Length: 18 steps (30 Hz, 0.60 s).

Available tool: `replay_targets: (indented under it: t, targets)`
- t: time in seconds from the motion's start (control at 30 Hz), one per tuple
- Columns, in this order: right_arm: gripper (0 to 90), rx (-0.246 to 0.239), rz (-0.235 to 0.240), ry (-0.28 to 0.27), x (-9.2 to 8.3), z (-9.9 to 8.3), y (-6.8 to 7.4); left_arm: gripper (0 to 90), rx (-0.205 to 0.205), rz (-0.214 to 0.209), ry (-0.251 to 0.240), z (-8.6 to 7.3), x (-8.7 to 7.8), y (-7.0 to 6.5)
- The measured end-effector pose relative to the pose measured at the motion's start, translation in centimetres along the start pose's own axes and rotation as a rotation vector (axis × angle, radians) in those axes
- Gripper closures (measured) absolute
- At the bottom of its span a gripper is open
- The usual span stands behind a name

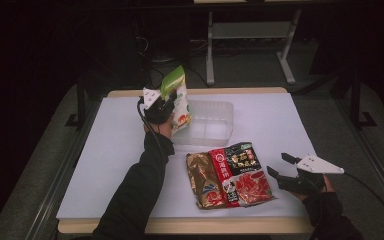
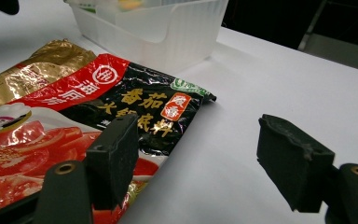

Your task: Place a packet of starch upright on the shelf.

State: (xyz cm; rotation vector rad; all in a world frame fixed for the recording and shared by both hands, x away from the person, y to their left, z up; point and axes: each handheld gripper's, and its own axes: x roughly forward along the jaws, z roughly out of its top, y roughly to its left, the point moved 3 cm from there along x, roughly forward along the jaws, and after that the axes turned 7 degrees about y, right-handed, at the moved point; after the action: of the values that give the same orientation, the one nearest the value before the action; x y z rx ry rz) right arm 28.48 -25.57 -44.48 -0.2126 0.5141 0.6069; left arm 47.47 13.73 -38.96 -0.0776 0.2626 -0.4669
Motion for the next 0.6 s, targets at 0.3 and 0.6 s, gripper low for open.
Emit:
replay_targets:
  t: [0.3, 0.6]
  targets:
    - [29.2, -0.008, 0.0, 0.012, 0.1, 0.0, 0.2, 69.4, 0.166, -0.052, 0.057, 0.0, -0.9, -0.7]
    - [29.2, -0.011, 0.003, 0.02, 0.1, 0.0, 0.3, 64.4, 0.256, -0.136, 0.125, -0.6, -3.9, 0.0]
